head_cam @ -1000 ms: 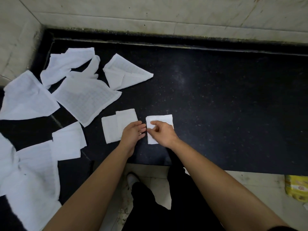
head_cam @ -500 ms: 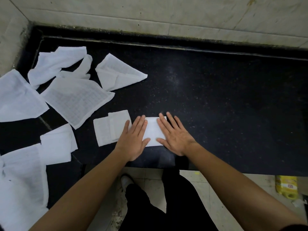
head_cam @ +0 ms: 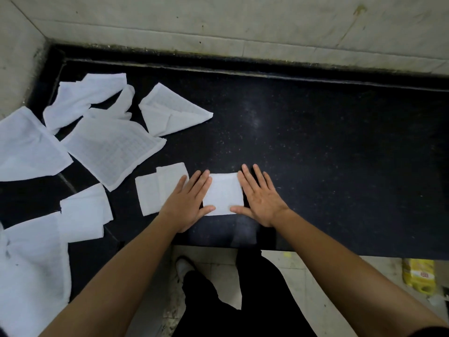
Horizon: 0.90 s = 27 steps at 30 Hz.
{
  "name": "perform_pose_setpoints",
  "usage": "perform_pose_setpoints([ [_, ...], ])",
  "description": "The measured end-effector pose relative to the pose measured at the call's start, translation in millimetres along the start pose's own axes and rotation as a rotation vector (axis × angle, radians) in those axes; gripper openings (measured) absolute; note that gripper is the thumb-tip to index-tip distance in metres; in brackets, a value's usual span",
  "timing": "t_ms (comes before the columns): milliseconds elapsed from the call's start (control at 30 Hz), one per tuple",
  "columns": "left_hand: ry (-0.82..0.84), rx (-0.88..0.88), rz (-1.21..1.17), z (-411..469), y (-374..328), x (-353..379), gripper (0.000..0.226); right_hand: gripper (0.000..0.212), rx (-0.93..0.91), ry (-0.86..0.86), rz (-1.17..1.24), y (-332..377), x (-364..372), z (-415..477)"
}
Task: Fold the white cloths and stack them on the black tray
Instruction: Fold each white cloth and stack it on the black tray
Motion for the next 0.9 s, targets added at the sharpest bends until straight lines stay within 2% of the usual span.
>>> perform_pose_setpoints([
  [67,-0.042,-0.052,-0.019,-7,2,-7,0.082,0.093,0.083,-0.063,0.165,-7,-11,-8],
  [133,-0.095,-0.123,-0.082,-18,0,-13,0.073,0.075,0.179,-0.169,0.308,-13,-22,-13],
  [200,-0.134,-0.147,-0.154,-27,-9,-16,0.065,0.06,0.294,-0.201,0.497,-16,-29,-13],
  [333,-0.075,-0.075,-0.182,-41,-29,-2,0.061,0.054,0.504,-0.048,0.875,-8,-21,-7],
  [400,-0.034,-0.064,-0.194,-45,-34,6,0.068,0.05,0.58,0.018,0.954,-4,-20,-4],
  [467,-0.001,-0.072,-0.208,-46,-36,10,0.07,0.035,0.635,0.069,0.986,-4,-19,-1],
  [533,0.043,-0.077,-0.207,-45,-33,10,0.059,0.021,0.652,0.118,1.013,-4,-18,2],
  [667,0.081,-0.101,-0.25,-48,-28,2,0.059,0.003,0.619,0.17,1.172,-1,-18,3],
  [733,0.042,-0.167,-0.391,-50,-23,-4,0.058,0.006,0.602,0.157,1.311,3,-24,0],
  [900,-0.167,-0.436,-0.997,-61,-7,-31,0.053,0.013,0.52,0.027,1.476,17,-49,-9],
])
Point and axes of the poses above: each hand's wrist, its own z-axis towards the middle knuckle, its own x-axis out of the palm, y = z × x, the point moved 6 cm from there along z, towards the middle knuckle, and after that the axes turned 6 degrees about x, right-handed, at the moved point
